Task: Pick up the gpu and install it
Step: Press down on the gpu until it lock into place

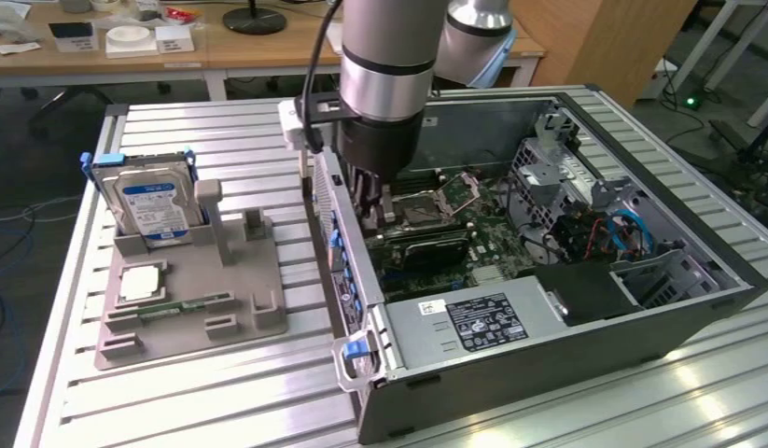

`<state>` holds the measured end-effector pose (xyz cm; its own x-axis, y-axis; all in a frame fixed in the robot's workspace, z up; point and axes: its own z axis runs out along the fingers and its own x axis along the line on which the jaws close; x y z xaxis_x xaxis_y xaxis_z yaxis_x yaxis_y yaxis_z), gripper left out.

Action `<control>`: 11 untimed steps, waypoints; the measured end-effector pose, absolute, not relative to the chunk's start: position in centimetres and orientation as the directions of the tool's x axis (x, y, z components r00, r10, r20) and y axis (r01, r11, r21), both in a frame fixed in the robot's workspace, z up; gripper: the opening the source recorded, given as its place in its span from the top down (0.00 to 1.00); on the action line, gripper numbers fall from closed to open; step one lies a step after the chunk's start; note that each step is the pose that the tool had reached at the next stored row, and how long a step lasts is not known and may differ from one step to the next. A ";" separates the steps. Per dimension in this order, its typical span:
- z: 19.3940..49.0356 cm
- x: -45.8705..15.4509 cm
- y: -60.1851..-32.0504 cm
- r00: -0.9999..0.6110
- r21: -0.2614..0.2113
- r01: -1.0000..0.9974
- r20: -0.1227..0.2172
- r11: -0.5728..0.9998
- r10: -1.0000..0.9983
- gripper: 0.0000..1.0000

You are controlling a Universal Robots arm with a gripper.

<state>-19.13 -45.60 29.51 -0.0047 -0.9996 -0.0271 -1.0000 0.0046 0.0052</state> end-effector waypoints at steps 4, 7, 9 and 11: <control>29.2 -19.2 -45.6 -0.005 0.006 -1.000 -0.027 0.005 -1.000 0.89; 29.2 -18.8 -45.6 -0.006 0.006 -1.000 -0.028 0.006 -1.000 0.89; 29.2 -18.5 -45.6 -0.005 0.005 -1.000 -0.027 0.005 -1.000 0.89; 29.2 -18.2 -45.6 -0.005 0.005 -1.000 -0.027 0.005 -1.000 0.89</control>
<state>-18.16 -45.59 29.20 -0.0052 -0.9996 -0.0274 -1.0000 0.0050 0.0055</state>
